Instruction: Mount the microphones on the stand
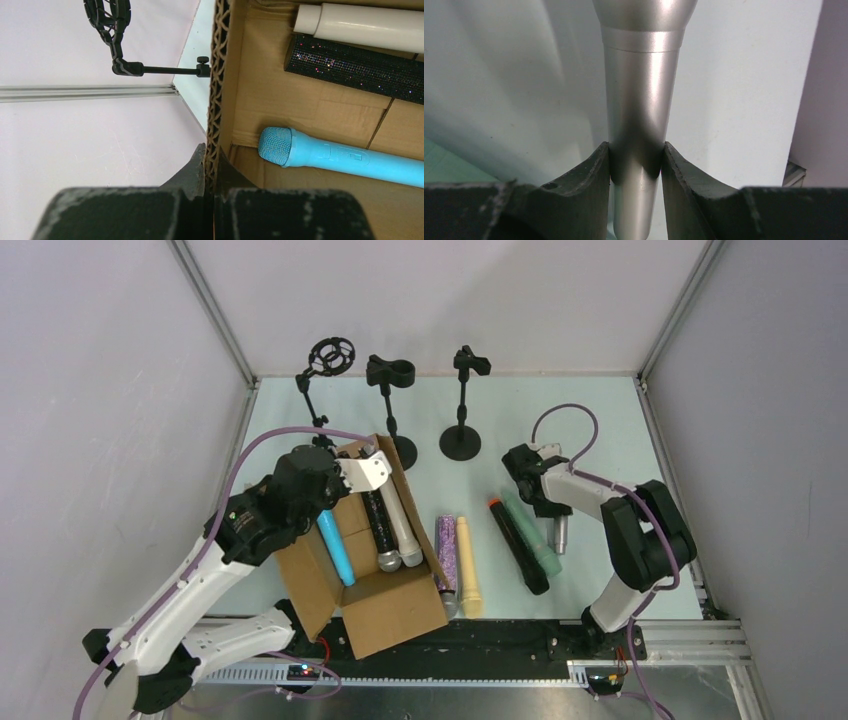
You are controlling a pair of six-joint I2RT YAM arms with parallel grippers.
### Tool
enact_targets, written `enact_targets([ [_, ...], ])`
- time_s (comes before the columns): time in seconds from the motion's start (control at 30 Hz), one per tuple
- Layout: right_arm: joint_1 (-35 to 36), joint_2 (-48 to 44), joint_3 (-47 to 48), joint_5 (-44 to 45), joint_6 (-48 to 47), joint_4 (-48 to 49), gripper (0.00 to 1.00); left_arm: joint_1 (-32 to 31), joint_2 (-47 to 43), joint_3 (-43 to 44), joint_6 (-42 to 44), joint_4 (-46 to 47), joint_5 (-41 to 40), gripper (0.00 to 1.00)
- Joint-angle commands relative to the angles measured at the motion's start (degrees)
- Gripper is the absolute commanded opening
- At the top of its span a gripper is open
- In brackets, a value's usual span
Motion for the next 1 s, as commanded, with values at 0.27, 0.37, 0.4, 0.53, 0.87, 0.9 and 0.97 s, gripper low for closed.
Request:
enact_targets([
  [0.27, 4.3, -0.5, 0.1, -9.6, 2.0, -2.5, 0.00, 0.3, -1.3, 0.9, -0.3, 3.9, -0.9, 0.00],
  [0.37, 8.2, -0.6, 0.0, -11.8, 4.5, -4.3, 0.00, 0.3, -1.1, 1.3, -0.3, 3.9, -1.0, 0.00],
  [0.4, 9.5, -0.6, 0.0, -12.1, 4.9, -5.0, 0.00, 0.3, -1.1, 1.4, -0.2, 4.0, -1.0, 0.00],
  [0.53, 12.8, -0.8, -1.6, -15.6, 7.7, -5.2, 0.00, 0.3, -1.1, 1.5, -0.1, 3.9, -1.0, 0.00],
  [0.87, 22.8, -1.2, -5.0, -22.0, 13.4, -0.3, 0.00, 0.3, -0.9, 1.5, 0.3, 4.0, -0.8, 0.00],
  [0.9, 24.2, -1.2, -5.0, -23.0, 13.6, 0.7, 0.00, 0.3, -0.9, 1.5, 0.3, 4.0, -0.8, 0.00],
  [0.97, 25.7, -1.6, -5.0, -24.4, 14.4, 2.3, 0.00, 0.3, -0.8, 1.7, 0.3, 3.9, -0.7, 0.00],
])
